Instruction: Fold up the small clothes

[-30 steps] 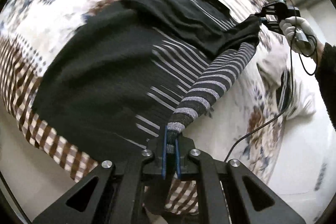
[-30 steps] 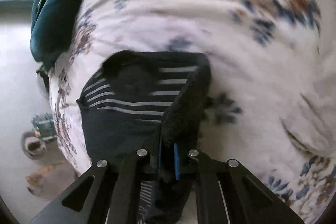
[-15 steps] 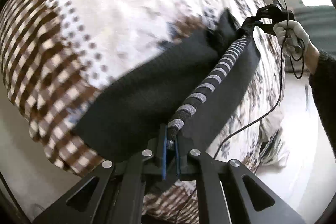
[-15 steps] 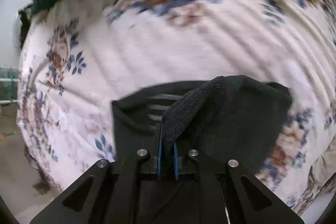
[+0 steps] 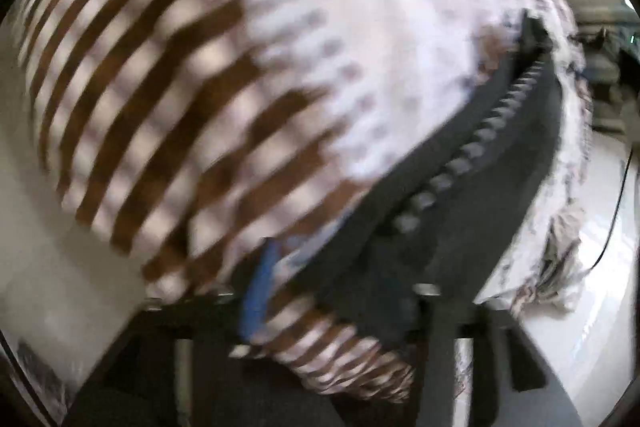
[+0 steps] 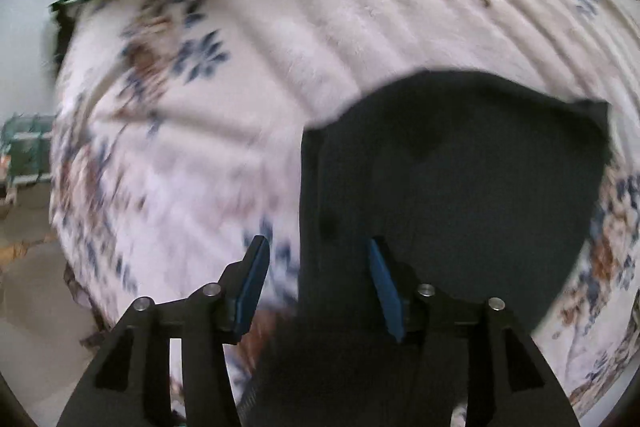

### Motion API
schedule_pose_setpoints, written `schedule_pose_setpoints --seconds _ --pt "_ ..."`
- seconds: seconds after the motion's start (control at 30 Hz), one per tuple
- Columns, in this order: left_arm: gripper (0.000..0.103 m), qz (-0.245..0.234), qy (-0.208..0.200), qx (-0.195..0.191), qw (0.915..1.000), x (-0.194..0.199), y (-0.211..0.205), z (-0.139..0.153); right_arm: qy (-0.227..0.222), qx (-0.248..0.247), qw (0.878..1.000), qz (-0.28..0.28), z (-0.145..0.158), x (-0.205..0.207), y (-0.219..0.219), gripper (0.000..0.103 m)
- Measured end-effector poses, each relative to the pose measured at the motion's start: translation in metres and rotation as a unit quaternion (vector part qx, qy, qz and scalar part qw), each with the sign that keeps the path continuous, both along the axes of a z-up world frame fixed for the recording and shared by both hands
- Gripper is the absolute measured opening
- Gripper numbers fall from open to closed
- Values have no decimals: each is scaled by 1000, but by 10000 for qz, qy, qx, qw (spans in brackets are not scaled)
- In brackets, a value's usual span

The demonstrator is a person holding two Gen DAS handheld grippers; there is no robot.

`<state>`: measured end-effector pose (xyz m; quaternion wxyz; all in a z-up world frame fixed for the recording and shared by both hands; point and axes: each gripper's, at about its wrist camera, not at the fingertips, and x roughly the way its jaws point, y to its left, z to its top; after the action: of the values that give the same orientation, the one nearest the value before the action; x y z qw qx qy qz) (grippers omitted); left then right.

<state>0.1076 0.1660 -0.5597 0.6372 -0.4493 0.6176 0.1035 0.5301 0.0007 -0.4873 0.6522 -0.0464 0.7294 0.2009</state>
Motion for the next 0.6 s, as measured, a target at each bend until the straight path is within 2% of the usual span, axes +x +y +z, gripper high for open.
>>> schedule_pose_setpoints --seconds 0.07,0.1,0.2,0.23,0.27,0.3,0.37,0.47,0.53,0.57,0.6 --pt "58 -307 -241 -46 9992 25 -12 5 15 -39 10000 -36 11 -40 -30 63" --pt "58 -632 -312 -57 9975 43 -25 4 55 -81 9999 -109 13 -65 -50 63" --pt "55 -1403 -291 182 9895 77 -62 -6 369 -363 9973 -530 -3 -144 -103 63" --pt "47 -1586 -265 241 9867 82 -73 -9 554 -421 9951 -706 -11 -170 -119 63" --pt "14 -1694 -229 281 9849 87 -80 -12 791 -477 9917 -891 -25 -197 -133 63" --pt "7 -1773 -182 336 9834 89 -85 -14 1116 -506 9862 -1110 -42 -229 -147 63" --pt "7 -1771 -239 470 9828 90 -90 -8 1677 -579 9726 -1505 -73 -290 -173 63" --pt "6 -1653 -358 493 9844 84 -91 2 2060 -290 9599 -1879 -98 -345 -189 61" --pt "6 -1631 -384 543 9844 75 -85 10 1958 -33 9585 -2070 -101 -368 -197 48" --pt "4 -1642 -377 552 9842 71 -81 13 1811 17 9616 -2062 -98 -375 -200 30" --pt "4 -1624 -361 580 9844 68 -79 19 1669 52 9651 -2018 -94 -381 -201 6"
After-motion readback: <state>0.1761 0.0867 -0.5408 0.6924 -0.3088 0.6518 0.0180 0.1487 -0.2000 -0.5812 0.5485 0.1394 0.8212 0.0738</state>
